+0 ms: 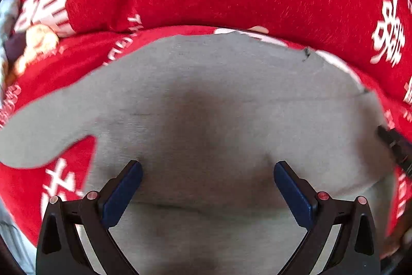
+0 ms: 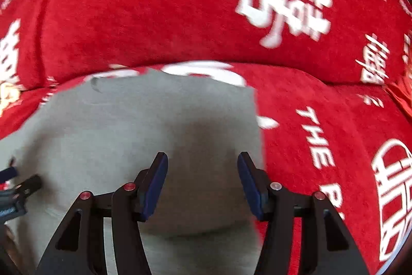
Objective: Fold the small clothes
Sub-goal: 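Open the right gripper to release the sleeve and withdraw, then move the left gripper out to the other sleeve cuff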
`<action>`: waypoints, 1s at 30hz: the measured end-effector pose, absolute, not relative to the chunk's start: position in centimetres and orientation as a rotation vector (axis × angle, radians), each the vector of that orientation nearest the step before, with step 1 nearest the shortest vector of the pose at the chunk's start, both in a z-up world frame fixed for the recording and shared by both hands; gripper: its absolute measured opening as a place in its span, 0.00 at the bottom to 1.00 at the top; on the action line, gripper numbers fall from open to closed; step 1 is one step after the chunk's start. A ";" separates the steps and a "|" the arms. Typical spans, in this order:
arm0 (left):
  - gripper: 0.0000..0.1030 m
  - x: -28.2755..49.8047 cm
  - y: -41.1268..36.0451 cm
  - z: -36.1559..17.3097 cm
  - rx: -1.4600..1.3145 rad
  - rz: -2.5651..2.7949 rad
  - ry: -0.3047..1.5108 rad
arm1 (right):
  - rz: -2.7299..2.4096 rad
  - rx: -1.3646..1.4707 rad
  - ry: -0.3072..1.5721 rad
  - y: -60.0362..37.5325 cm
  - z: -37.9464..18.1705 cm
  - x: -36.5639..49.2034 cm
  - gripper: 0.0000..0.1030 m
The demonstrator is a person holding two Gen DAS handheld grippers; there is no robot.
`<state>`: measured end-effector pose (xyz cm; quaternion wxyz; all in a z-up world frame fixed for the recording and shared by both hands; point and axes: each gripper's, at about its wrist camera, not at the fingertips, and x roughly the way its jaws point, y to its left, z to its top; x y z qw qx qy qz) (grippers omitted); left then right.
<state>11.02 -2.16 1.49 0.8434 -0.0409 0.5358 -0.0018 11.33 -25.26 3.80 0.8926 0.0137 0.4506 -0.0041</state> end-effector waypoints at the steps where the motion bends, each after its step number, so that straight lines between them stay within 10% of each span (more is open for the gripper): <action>1: 0.99 11.3 -3.1 1.6 -0.091 -0.020 1.137 | 0.033 0.023 0.946 -24.4 3.6 11.9 0.61; 30: 0.99 3.8 -4.6 1.3 -0.013 -0.010 1.061 | 0.009 -0.068 0.928 -20.5 3.0 3.7 0.66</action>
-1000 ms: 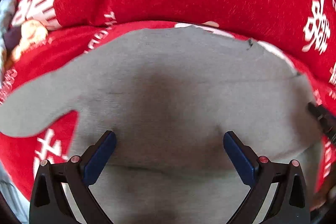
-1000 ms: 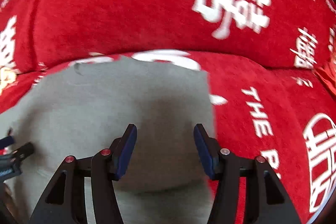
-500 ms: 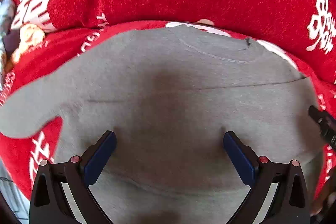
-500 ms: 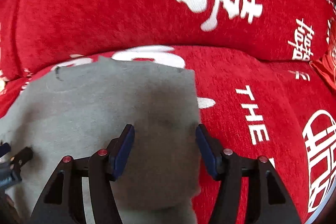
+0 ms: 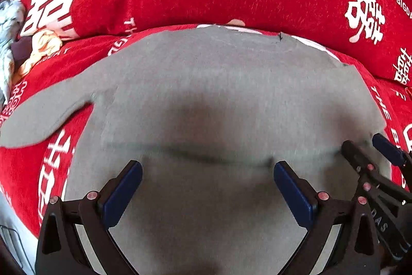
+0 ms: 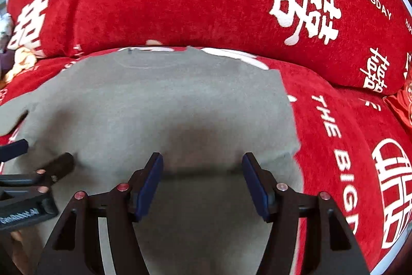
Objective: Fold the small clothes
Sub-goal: 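Move the left gripper out to the other sleeve cuff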
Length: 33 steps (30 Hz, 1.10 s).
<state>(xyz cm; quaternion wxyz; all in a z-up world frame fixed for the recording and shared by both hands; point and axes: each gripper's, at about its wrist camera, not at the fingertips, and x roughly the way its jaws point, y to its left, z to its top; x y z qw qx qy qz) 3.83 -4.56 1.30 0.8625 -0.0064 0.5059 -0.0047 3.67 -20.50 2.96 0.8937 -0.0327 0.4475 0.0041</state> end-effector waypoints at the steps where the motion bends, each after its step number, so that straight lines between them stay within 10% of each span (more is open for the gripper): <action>1: 0.99 3.2 -4.4 1.1 -0.013 -0.011 1.064 | 0.016 -0.080 0.931 -20.0 2.7 2.9 0.66; 13: 0.99 -4.8 0.6 1.1 -0.012 -0.070 1.006 | 0.079 -0.119 0.923 -21.0 1.4 -5.7 0.75; 33: 0.99 2.8 35.7 -1.5 -0.718 0.670 0.897 | 0.183 -0.279 0.932 -12.2 2.6 -4.5 0.75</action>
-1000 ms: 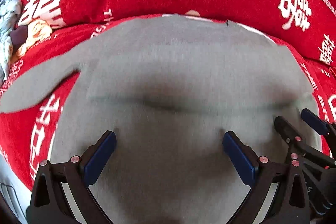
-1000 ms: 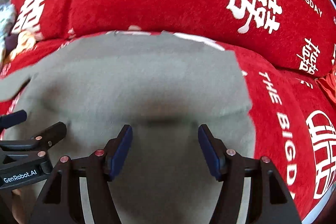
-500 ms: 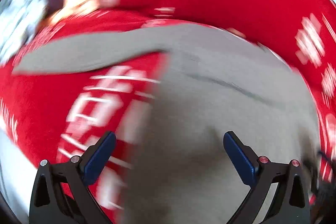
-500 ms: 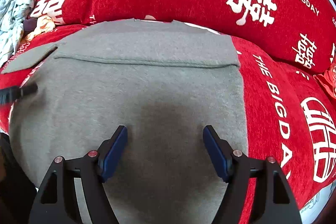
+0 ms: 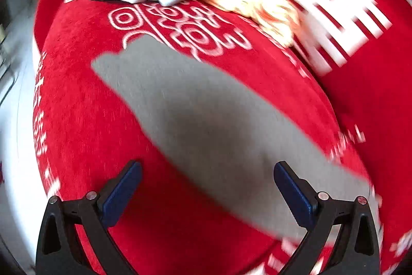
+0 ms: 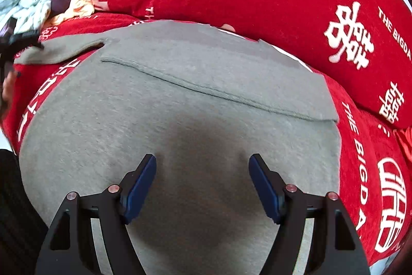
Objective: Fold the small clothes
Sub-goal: 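Move the left gripper out to the other sleeve cuff, then close the left gripper on the second sleeve cuff, then lift the sleeve with the left gripper and fold it across the sweater body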
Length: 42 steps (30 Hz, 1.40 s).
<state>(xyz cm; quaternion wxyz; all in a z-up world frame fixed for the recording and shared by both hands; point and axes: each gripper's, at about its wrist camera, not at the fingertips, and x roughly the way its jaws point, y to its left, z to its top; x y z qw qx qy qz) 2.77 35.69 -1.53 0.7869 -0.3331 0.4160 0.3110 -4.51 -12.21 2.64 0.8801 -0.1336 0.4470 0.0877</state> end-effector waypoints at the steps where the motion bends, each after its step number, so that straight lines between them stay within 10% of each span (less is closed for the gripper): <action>1: 0.99 3.3 36.5 -1.5 -0.721 0.689 0.900 | 0.182 -0.283 0.932 -12.0 2.7 -4.4 0.75; 11: 0.94 6.1 39.9 -1.3 -0.767 0.801 0.887 | 0.162 -0.285 0.939 -10.6 3.3 -2.9 0.75; 12: 0.86 5.7 39.7 -1.1 -0.759 0.819 0.875 | 0.165 -0.292 0.937 -10.4 3.4 -2.7 0.75; 14: 0.19 4.6 39.6 -0.3 -0.703 0.898 0.855 | 0.170 -0.304 0.932 -9.8 3.5 -2.3 0.75; 15: 0.14 4.1 39.9 -0.3 -0.731 0.857 0.837 | 0.175 -0.309 0.930 -9.5 3.6 -2.0 0.75; 42: 0.11 2.6 38.9 4.4 -0.554 0.678 0.777 | 0.470 -0.415 1.021 14.7 -0.1 14.0 0.74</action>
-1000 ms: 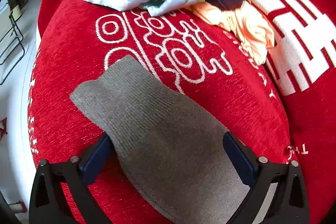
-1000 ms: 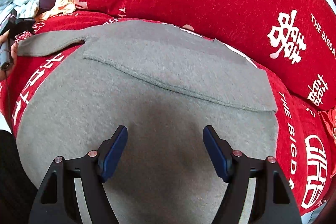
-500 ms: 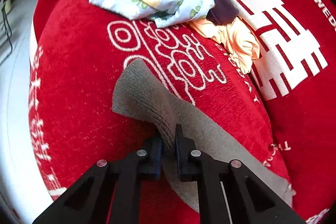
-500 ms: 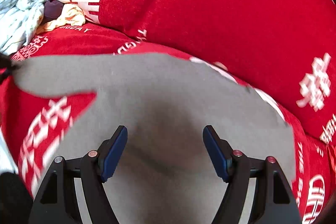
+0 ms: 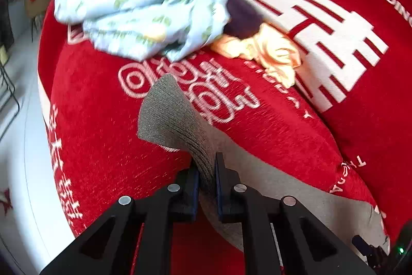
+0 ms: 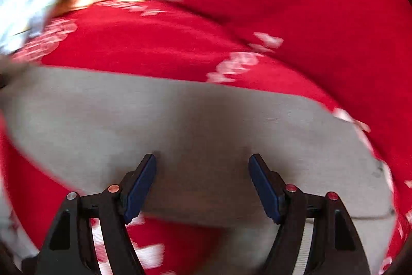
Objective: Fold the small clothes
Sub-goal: 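Lift the sleeve with the left gripper and fold it across the sweater body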
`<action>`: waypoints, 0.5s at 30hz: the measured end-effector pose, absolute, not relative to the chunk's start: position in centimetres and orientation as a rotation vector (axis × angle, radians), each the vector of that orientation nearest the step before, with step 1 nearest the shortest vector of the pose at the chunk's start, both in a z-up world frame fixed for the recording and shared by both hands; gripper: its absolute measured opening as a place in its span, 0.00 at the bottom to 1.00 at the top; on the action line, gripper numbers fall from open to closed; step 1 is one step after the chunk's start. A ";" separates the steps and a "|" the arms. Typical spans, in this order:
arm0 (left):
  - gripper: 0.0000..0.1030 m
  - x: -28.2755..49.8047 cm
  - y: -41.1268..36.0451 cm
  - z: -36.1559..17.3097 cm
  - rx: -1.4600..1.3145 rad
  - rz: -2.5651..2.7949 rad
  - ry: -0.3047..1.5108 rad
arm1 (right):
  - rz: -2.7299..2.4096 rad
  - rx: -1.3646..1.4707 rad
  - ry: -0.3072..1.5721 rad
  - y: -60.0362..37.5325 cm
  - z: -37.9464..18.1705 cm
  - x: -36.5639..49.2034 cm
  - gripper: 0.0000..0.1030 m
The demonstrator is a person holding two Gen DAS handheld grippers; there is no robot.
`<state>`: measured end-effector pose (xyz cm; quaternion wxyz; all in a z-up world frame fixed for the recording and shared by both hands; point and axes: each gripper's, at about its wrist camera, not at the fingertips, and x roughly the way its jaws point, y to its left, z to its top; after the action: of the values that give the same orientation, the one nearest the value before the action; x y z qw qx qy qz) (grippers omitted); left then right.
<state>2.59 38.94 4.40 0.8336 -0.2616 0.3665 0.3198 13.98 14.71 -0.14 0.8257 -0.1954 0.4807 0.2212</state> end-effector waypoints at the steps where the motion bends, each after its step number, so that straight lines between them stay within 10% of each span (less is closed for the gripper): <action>1: 0.11 2.7 38.5 4.8 -0.534 0.676 0.772 | 0.457 -0.414 1.007 14.6 0.3 13.6 0.74; 15: 0.11 5.7 33.0 7.2 -0.419 0.609 0.803 | 0.347 -0.312 0.980 6.2 4.0 13.2 0.74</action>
<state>5.73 32.95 7.23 0.8547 -0.1994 0.3819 0.2896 13.21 6.18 3.97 0.8563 -0.1485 0.4662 0.1652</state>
